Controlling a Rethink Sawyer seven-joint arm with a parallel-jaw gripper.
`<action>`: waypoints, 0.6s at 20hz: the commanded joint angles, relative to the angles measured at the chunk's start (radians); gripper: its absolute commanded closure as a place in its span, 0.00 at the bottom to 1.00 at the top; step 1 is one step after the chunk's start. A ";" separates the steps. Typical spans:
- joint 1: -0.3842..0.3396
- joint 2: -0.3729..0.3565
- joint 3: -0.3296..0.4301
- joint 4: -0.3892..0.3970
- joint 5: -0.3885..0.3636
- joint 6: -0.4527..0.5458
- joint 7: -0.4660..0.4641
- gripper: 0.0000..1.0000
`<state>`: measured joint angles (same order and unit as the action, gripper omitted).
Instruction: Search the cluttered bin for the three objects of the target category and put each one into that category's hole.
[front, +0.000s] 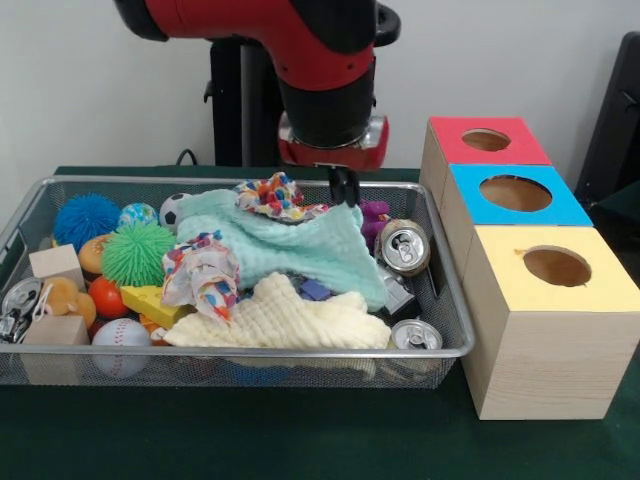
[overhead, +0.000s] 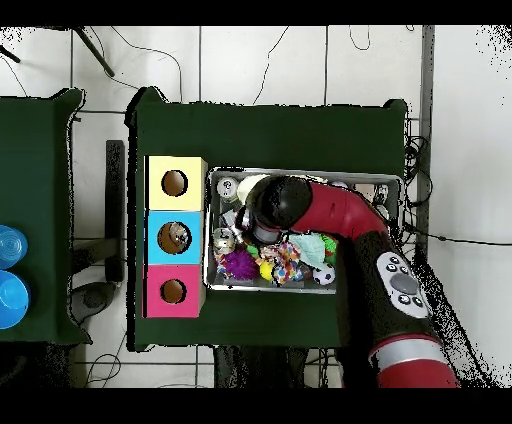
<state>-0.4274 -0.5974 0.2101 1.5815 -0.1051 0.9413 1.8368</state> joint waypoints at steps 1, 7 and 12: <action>-0.085 -0.024 0.001 0.067 0.013 0.100 -0.010 1.00; -0.163 -0.028 0.013 0.066 -0.035 0.096 -0.093 1.00; -0.244 0.006 0.037 0.044 -0.100 0.064 -0.201 1.00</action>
<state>-0.6009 -0.6299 0.2101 1.5855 -0.1244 0.9444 1.8368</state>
